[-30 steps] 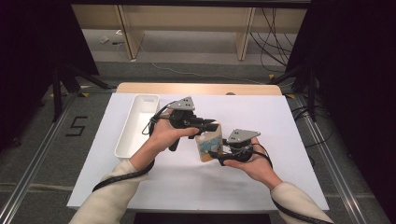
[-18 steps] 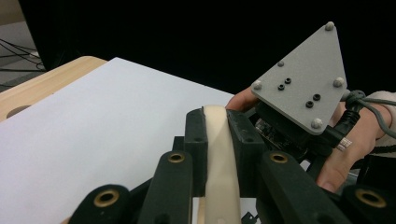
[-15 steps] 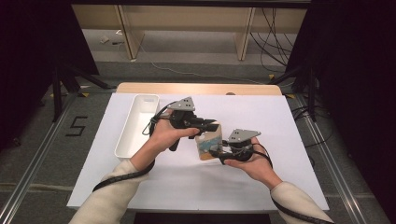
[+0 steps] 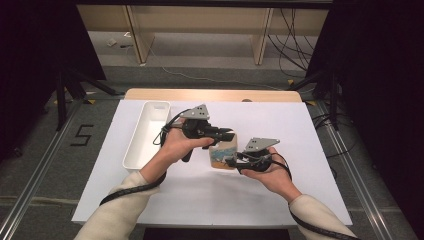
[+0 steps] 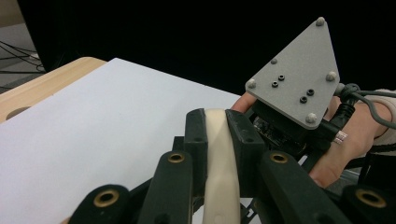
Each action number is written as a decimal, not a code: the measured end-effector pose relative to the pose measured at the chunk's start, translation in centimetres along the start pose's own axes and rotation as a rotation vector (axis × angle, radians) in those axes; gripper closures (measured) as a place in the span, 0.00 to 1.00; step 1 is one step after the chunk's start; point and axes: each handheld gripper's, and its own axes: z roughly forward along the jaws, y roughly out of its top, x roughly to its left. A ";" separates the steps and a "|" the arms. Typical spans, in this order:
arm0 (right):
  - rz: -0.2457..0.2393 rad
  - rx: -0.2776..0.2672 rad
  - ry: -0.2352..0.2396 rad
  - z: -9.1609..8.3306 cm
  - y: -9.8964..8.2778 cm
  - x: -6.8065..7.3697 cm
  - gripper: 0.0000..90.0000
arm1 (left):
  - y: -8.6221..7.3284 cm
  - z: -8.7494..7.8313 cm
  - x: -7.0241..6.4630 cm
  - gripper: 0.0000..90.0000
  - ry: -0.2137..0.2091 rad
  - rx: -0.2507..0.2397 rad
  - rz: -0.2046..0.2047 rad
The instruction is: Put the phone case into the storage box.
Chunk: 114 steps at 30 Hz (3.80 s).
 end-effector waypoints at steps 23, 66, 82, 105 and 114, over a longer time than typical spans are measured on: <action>0.012 0.034 0.016 -0.3 0.3 -0.3 0.90 | -0.1 0.0 0.2 0.80 -0.006 -0.046 0.050; 0.145 0.008 -0.125 0.0 0.8 -0.5 0.90 | -1.4 1.4 -1.2 0.00 0.413 -0.114 0.050; 0.152 0.001 -0.128 0.1 0.8 -0.5 0.90 | -1.3 2.6 -1.2 0.00 0.423 -0.122 0.046; 0.148 -0.001 -0.127 0.2 0.9 -0.4 0.90 | -1.3 3.6 -1.0 0.00 0.447 -0.135 0.030; 0.144 -0.005 -0.124 0.2 0.9 -0.3 0.90 | -1.4 3.8 -0.9 0.00 0.448 -0.132 0.027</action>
